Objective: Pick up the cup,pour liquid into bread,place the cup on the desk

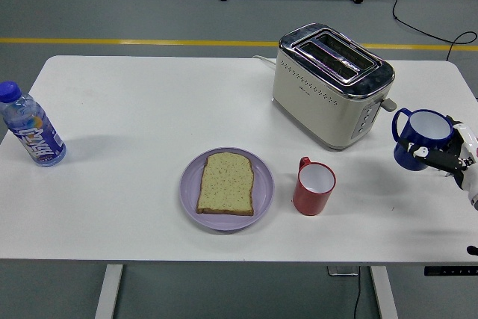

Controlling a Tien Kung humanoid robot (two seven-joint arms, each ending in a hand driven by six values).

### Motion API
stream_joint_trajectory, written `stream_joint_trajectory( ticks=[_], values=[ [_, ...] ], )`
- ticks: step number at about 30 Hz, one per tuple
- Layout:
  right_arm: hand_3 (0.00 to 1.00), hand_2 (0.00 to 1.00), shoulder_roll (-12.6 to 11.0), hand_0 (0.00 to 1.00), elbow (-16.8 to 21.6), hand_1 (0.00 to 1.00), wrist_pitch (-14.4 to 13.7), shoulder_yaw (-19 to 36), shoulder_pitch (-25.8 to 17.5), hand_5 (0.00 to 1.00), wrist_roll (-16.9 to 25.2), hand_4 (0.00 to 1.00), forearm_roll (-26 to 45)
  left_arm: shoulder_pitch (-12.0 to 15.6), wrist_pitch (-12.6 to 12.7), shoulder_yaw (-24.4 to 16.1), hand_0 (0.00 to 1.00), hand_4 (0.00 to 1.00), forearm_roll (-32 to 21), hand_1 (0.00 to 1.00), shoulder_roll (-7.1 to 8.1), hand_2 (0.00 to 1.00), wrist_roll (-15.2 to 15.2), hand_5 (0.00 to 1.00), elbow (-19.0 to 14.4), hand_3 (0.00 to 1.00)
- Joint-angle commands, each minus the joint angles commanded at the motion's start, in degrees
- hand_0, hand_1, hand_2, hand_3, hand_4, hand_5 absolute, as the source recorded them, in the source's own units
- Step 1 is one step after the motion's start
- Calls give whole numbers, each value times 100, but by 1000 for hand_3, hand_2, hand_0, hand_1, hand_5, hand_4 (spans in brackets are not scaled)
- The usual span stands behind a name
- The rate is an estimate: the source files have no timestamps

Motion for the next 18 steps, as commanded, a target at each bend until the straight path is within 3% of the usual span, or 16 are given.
stream_joint_trajectory(
  ticks=[8, 18],
  values=[
    [511, 534, 283, 487, -86, 431, 59, 110, -168, 2, -55, 653, -531, 4, 2, 12, 690, 396, -1, 756, -4, 773, 9, 998, -6, 611],
    [511, 535, 469, 484, -411, 432, 68, -190, -88, 2, 20, 653, -535, 8, -3, 4, 690, 396, 23, 756, -7, 773, 16, 998, -12, 611]
  ],
)
